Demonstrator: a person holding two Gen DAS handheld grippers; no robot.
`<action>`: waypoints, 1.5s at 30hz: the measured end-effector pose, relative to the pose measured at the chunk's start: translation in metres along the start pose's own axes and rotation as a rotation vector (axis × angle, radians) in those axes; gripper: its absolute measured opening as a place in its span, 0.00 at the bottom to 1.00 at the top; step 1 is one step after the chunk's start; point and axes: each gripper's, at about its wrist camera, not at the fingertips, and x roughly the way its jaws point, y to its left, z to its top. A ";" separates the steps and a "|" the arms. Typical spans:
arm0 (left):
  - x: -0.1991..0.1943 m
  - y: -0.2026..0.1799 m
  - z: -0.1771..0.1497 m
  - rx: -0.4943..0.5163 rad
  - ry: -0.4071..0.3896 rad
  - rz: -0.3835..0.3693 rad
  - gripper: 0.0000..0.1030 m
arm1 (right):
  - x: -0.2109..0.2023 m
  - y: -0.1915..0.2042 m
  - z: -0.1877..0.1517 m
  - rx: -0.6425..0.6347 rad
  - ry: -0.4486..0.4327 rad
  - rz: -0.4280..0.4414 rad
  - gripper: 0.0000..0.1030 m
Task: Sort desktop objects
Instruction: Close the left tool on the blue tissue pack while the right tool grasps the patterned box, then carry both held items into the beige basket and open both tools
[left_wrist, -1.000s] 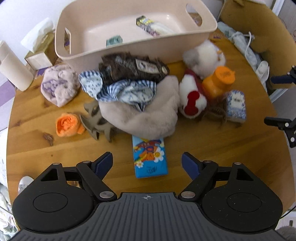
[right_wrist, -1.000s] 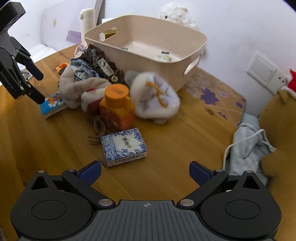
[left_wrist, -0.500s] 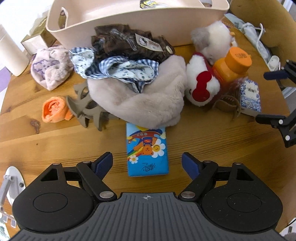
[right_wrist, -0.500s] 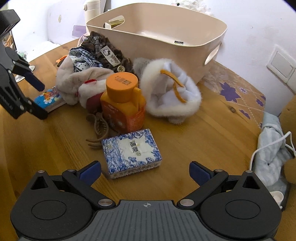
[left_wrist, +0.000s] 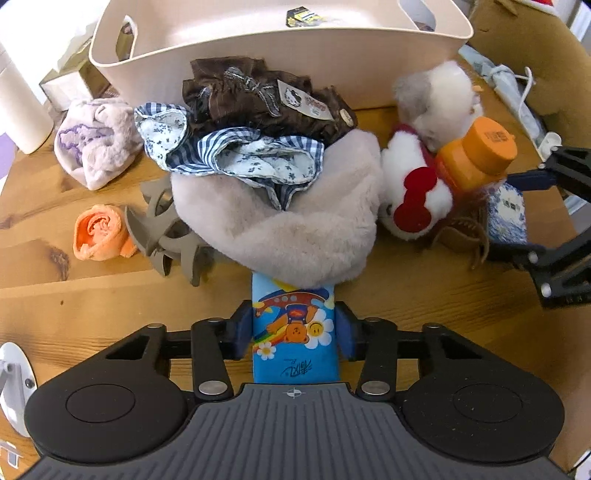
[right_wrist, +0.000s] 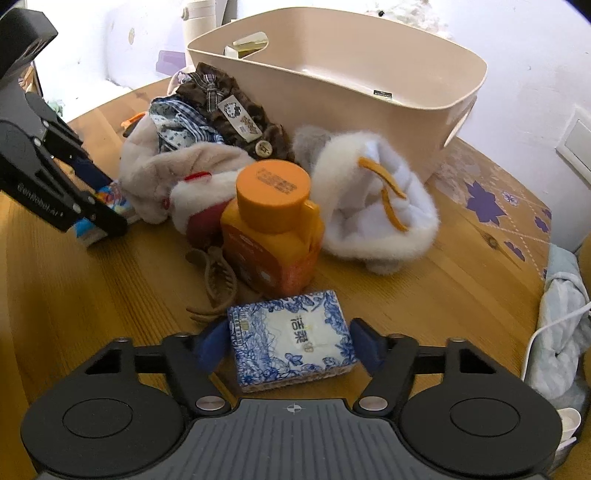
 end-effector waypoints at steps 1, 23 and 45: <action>0.000 0.000 -0.001 0.005 0.004 -0.001 0.45 | -0.001 0.001 0.001 0.002 0.007 -0.007 0.64; -0.070 0.042 -0.013 -0.036 -0.103 0.006 0.44 | -0.091 0.006 0.028 -0.015 -0.104 -0.148 0.62; -0.143 0.057 0.079 0.043 -0.401 0.020 0.44 | -0.117 -0.016 0.105 0.034 -0.245 -0.325 0.62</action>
